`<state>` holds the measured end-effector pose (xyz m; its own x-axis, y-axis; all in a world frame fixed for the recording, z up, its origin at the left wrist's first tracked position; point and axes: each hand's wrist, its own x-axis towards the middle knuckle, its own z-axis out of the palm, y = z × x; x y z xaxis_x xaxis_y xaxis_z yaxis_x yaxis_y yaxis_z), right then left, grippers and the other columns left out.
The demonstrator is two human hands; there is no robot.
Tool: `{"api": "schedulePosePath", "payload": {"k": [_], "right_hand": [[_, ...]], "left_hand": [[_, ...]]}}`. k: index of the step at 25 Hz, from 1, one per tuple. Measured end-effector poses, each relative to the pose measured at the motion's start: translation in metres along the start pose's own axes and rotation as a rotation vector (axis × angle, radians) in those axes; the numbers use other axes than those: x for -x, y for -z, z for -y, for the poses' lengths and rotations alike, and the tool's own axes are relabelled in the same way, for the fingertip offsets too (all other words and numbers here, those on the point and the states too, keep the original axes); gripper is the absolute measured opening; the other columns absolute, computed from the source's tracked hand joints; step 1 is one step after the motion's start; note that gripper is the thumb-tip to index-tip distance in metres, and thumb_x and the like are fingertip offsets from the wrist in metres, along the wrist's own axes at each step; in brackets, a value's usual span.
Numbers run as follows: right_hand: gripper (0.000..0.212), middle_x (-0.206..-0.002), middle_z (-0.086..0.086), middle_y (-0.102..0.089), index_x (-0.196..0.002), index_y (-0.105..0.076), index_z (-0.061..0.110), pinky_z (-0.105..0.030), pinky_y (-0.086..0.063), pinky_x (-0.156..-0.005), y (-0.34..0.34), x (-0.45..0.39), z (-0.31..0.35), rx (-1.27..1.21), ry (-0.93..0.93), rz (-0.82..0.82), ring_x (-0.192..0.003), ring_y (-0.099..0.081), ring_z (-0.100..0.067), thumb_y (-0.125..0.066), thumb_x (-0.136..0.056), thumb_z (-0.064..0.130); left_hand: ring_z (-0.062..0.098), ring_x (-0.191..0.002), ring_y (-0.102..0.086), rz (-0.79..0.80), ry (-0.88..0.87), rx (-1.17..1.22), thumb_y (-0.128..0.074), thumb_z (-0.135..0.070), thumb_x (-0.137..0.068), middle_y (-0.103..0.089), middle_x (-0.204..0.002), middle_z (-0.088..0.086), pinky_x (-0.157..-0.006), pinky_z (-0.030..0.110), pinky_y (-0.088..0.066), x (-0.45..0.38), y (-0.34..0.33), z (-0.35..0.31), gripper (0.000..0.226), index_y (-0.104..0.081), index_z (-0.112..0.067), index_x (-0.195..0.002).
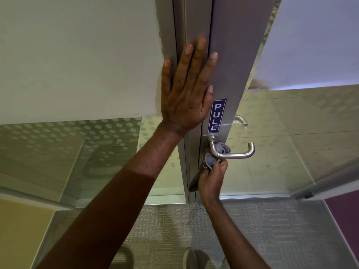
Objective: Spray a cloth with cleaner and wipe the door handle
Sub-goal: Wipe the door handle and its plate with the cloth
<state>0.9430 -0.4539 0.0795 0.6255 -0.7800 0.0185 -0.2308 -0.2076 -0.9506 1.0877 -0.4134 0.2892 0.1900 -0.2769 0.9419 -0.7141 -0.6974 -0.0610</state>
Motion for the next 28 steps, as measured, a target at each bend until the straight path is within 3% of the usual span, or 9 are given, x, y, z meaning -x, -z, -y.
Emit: {"api": "schedulePosePath", "payload": {"k": [2,6,11,16,19,21,23,25,28], "right_hand": [[0.037,-0.129,-0.004,-0.047,-0.111,-0.064,0.007,-0.045,-0.060,-0.091,0.000,0.002,-0.008,0.144,0.120,-0.024,-0.113,-0.059,-0.023,-0.063,-0.084,-0.018],[0.083,-0.124,-0.015,-0.058,-0.142,-0.062,0.019,-0.046,-0.059,-0.076,0.009,-0.004,-0.025,0.621,0.489,0.036,-0.108,-0.054,-0.030,-0.076,-0.069,-0.017],[0.087,-0.127,-0.012,-0.052,-0.147,-0.054,0.019,-0.039,-0.061,-0.072,0.025,-0.021,-0.047,0.590,0.551,0.079,-0.108,-0.052,-0.026,-0.077,-0.070,-0.013],[0.083,-0.150,-0.008,-0.037,-0.147,-0.049,0.008,-0.036,-0.053,-0.105,-0.004,0.000,-0.042,0.290,0.336,0.055,-0.133,-0.046,-0.028,-0.061,-0.073,-0.028],[0.066,-0.162,0.014,-0.023,-0.147,-0.043,0.004,-0.023,-0.039,-0.116,-0.025,0.008,-0.027,0.033,0.126,0.001,-0.143,-0.042,-0.011,-0.053,-0.088,-0.024],[0.060,-0.148,0.020,-0.039,-0.150,-0.037,0.005,-0.014,-0.044,-0.105,-0.034,0.004,-0.017,-0.250,-0.175,-0.034,-0.131,-0.054,-0.007,-0.044,-0.095,-0.018],[0.039,-0.123,-0.002,-0.058,-0.135,-0.046,0.008,-0.020,-0.057,-0.078,-0.037,-0.011,-0.008,-0.444,-0.528,-0.044,-0.108,-0.066,-0.022,-0.036,-0.102,-0.009],[0.029,-0.104,-0.008,-0.062,-0.114,-0.052,0.012,-0.023,-0.053,-0.058,-0.036,-0.028,-0.006,-0.584,-0.792,-0.013,-0.086,-0.063,-0.019,-0.029,-0.106,-0.003],[0.034,-0.126,-0.014,-0.063,-0.122,-0.057,0.006,-0.033,-0.053,-0.084,-0.033,-0.046,-0.015,-0.696,-0.990,0.055,-0.103,-0.062,-0.028,-0.026,-0.111,0.007]], "left_hand": [[0.010,-0.163,0.009,-0.001,0.001,0.006,-0.047,-0.032,-0.105,-0.032,-0.163,0.012,-0.133,0.046,0.003,-0.001,0.000,-0.001,0.054,-0.039,-0.017,-0.157],[0.010,-0.163,0.011,-0.001,0.009,0.001,-0.048,-0.031,-0.105,-0.032,-0.162,0.013,-0.134,0.045,0.005,-0.001,0.003,0.001,0.055,-0.039,-0.016,-0.157],[0.011,-0.165,0.005,0.006,0.005,-0.004,-0.047,-0.032,-0.106,-0.031,-0.162,0.012,-0.133,0.045,0.005,-0.001,0.003,0.001,0.054,-0.039,-0.016,-0.157],[0.011,-0.165,0.008,0.017,0.006,-0.019,-0.048,-0.032,-0.105,-0.031,-0.162,0.012,-0.133,0.045,0.005,-0.001,0.002,0.001,0.054,-0.039,-0.016,-0.156],[0.023,-0.159,-0.013,0.017,-0.002,-0.025,-0.051,-0.031,-0.104,-0.032,-0.160,0.012,-0.133,0.044,0.005,-0.001,0.001,0.001,0.055,-0.041,-0.015,-0.155],[0.024,-0.155,-0.016,0.019,-0.005,-0.034,-0.051,-0.031,-0.103,-0.032,-0.160,0.012,-0.133,0.044,0.005,-0.001,0.001,0.001,0.055,-0.041,-0.016,-0.155],[0.024,-0.154,-0.015,0.019,0.000,-0.030,-0.053,-0.030,-0.102,-0.032,-0.159,0.011,-0.132,0.044,0.005,-0.001,0.001,0.000,0.055,-0.041,-0.016,-0.154],[0.024,-0.154,-0.015,0.018,-0.002,-0.032,-0.052,-0.031,-0.102,-0.033,-0.159,0.011,-0.132,0.044,0.005,0.000,0.001,0.000,0.055,-0.042,-0.016,-0.154],[0.024,-0.154,-0.017,0.018,-0.005,-0.043,-0.050,-0.032,-0.103,-0.034,-0.158,0.012,-0.133,0.044,0.006,0.000,0.000,0.001,0.054,-0.043,-0.016,-0.153]]}}
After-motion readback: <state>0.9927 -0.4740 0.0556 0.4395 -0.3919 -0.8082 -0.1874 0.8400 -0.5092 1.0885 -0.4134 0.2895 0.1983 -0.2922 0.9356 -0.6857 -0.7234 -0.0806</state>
